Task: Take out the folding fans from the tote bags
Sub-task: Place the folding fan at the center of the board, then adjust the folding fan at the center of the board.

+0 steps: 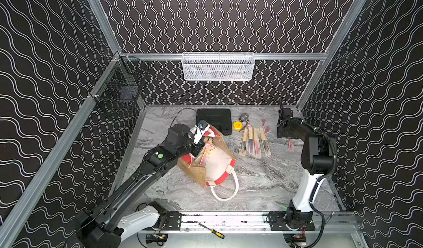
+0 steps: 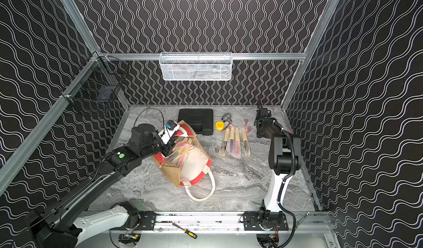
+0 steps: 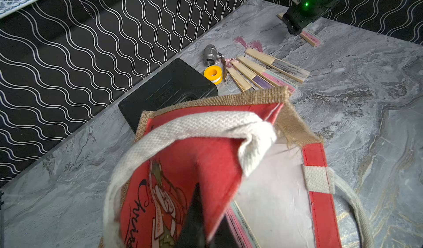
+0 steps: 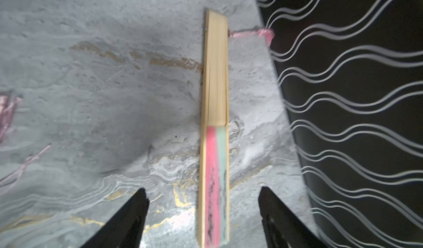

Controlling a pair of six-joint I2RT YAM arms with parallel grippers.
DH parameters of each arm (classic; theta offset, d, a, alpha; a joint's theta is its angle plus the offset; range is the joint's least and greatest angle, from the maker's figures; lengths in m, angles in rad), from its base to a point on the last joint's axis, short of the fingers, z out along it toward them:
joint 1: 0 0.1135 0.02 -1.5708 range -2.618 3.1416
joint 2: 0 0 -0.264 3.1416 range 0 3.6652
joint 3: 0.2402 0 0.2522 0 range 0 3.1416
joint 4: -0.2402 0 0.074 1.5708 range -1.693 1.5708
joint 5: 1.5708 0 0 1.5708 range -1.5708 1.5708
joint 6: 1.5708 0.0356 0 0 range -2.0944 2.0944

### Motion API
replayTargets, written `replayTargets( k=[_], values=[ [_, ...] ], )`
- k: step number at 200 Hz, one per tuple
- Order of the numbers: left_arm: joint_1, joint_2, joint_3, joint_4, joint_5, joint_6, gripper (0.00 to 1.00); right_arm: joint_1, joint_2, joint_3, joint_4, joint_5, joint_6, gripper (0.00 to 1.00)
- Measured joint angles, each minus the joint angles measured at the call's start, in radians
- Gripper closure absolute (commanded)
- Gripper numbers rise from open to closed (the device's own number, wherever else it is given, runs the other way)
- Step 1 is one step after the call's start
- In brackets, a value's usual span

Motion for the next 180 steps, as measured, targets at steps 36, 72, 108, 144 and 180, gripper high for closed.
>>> replayTargets(
  k=[36, 72, 108, 144, 180],
  values=[
    [-0.005, 0.004, 0.0, 0.0, -0.007, 0.003, 1.0, -0.107, -0.002, 0.039, 0.003, -0.261, 0.068, 0.37],
    [-0.005, 0.007, -0.001, 0.0, -0.02, 0.007, 1.0, -0.171, 0.031, 0.09, -0.005, -0.505, 0.081, 0.48],
    [-0.006, 0.014, 0.0, 0.0, -0.019, 0.007, 1.0, -0.239, 0.097, 0.127, -0.039, -0.662, 0.08, 0.5],
    [-0.006, 0.003, 0.0, 0.0, -0.017, 0.007, 1.0, -0.242, 0.117, 0.125, -0.06, -0.737, 0.063, 0.52],
    [-0.006, 0.002, 0.0, -0.001, -0.012, 0.007, 1.0, -0.245, 0.113, 0.098, -0.068, -0.753, 0.062, 0.52]
  ],
)
